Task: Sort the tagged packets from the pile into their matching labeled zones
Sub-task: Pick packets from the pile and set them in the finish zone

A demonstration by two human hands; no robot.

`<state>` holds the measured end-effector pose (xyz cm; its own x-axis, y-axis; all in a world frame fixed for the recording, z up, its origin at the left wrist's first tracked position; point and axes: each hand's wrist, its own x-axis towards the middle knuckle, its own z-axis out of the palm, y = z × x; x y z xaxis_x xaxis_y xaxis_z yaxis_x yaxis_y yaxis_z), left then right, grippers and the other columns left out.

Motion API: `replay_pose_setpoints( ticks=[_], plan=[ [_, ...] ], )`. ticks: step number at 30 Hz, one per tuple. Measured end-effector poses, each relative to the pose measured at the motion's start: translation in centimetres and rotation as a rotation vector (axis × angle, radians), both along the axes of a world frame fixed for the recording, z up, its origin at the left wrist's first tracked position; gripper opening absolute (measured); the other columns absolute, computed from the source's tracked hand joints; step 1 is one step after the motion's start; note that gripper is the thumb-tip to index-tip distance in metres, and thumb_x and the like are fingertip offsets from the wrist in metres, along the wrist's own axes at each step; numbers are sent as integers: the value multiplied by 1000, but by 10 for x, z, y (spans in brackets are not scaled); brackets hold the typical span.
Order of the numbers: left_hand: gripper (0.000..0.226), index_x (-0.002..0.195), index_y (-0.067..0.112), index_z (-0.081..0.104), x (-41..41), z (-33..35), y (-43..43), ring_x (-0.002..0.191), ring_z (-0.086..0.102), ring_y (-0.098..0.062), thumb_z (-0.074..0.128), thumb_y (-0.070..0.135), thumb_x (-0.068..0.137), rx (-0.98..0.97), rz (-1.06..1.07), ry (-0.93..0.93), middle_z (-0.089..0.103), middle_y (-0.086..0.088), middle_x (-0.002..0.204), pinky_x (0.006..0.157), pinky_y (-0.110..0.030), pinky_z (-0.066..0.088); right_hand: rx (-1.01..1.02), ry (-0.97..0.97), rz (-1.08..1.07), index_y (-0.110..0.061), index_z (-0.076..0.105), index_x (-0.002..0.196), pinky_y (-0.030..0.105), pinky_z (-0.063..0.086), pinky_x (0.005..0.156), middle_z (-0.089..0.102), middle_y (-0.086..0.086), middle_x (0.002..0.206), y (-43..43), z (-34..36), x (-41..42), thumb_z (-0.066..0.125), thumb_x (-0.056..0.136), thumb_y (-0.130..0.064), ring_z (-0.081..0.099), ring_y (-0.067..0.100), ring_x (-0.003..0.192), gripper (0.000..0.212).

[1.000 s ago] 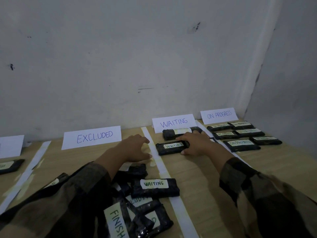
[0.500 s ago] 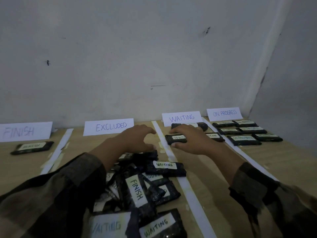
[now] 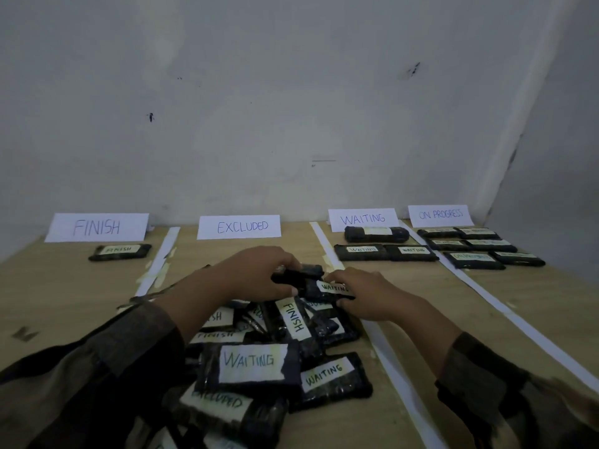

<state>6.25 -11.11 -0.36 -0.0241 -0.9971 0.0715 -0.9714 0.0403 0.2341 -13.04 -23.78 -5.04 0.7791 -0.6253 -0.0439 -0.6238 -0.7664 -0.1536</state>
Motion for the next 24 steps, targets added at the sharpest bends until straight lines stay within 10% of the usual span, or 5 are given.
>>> replay_pose_setpoints(
  ticks=[13, 24],
  plan=[
    [53, 132, 29, 46, -15, -20, -1, 114, 55, -15, 62, 45, 85, -75, 111, 67, 59, 6, 128, 94, -34, 46, -180, -349, 104, -30, 53, 119, 26, 43, 71, 48, -11, 108, 26, 5, -4, 72, 76, -25, 50, 10, 100, 48],
    [12, 99, 25, 66, -21, -20, -22, 90, 58, -13, 63, 29, 88, -151, 193, 389, 66, 3, 97, 79, -28, 47, -356, -443, 192, -22, 57, 118, 29, 42, 76, 56, -2, 108, 12, 0, -14, 75, 68, -28, 52, 16, 100, 54]
  ],
)
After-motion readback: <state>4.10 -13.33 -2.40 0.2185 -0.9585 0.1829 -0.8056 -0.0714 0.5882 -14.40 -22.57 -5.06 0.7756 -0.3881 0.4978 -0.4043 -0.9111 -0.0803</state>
